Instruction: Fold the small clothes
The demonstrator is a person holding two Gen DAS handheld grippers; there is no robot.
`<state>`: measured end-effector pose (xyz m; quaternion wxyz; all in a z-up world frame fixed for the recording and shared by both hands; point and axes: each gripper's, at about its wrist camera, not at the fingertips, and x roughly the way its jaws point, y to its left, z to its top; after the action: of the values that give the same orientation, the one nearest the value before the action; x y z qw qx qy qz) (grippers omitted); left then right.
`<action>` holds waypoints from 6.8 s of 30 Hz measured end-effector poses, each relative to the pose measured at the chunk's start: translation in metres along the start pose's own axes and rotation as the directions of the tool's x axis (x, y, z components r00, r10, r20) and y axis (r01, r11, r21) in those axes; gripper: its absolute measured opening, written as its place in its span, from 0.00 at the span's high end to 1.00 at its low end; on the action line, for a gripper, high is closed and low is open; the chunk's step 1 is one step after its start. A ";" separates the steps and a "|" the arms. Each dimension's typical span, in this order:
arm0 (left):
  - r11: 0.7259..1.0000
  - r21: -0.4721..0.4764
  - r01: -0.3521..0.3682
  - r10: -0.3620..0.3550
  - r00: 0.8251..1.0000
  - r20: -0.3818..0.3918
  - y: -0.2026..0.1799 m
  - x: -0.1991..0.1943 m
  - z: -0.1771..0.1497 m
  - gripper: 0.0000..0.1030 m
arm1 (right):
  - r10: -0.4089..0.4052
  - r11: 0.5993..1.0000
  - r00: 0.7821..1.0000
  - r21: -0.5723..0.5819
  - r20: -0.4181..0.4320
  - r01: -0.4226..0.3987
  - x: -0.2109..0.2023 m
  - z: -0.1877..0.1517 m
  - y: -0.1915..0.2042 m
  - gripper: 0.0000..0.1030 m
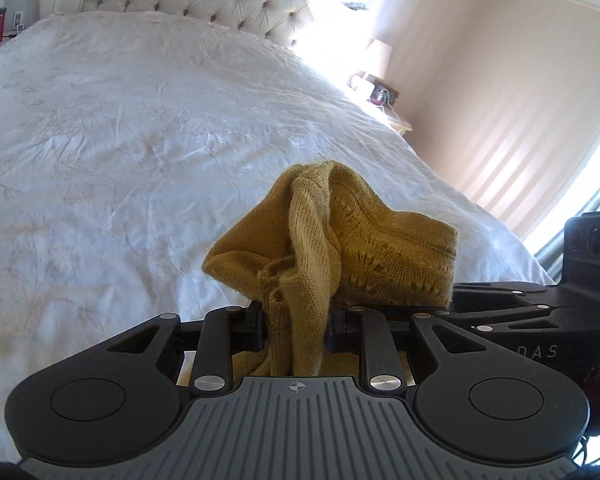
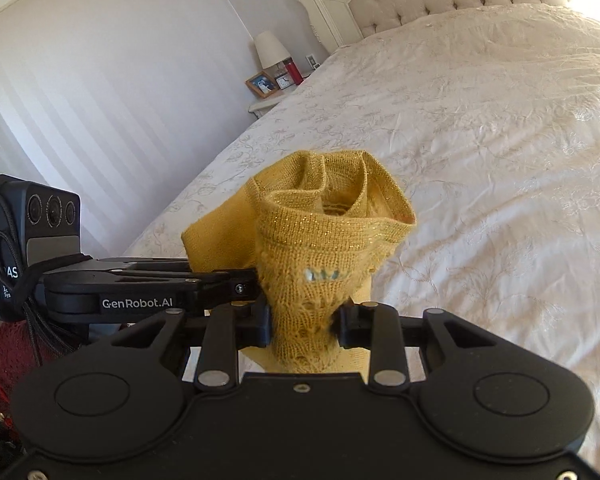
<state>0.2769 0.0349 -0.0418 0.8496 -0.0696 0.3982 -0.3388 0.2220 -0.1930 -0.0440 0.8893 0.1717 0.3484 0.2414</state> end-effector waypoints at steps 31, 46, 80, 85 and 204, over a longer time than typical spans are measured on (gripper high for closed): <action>0.973 0.118 -0.200 0.229 0.910 -0.344 0.006 0.079 -0.131 0.60 | -0.302 0.953 0.873 -0.101 -0.383 0.285 0.028 -0.149 -0.072 0.43; 0.977 0.067 -0.203 0.214 0.915 -0.342 0.023 0.031 -0.153 0.48 | -0.342 0.935 0.879 -0.024 -0.332 0.355 -0.007 -0.161 -0.074 0.39; 0.980 -0.165 -0.113 0.047 0.932 -0.360 0.020 0.063 -0.158 0.53 | -0.306 0.946 0.898 0.007 -0.316 0.325 -0.011 -0.177 -0.055 0.35; 0.988 -0.138 -0.073 0.015 0.923 -0.384 0.019 0.064 -0.173 0.92 | -0.303 0.948 0.901 0.001 -0.311 0.319 -0.012 -0.174 -0.058 0.34; 0.793 -0.015 -0.608 0.599 0.785 -0.162 -0.131 -0.099 -0.174 0.03 | -0.564 0.824 0.825 0.035 -0.045 0.565 -0.121 -0.166 0.080 0.01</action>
<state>0.0378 0.0240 -0.0451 0.8783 0.0587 0.4727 -0.0402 0.0033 -0.1703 -0.0566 0.9109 0.0779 0.4035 -0.0377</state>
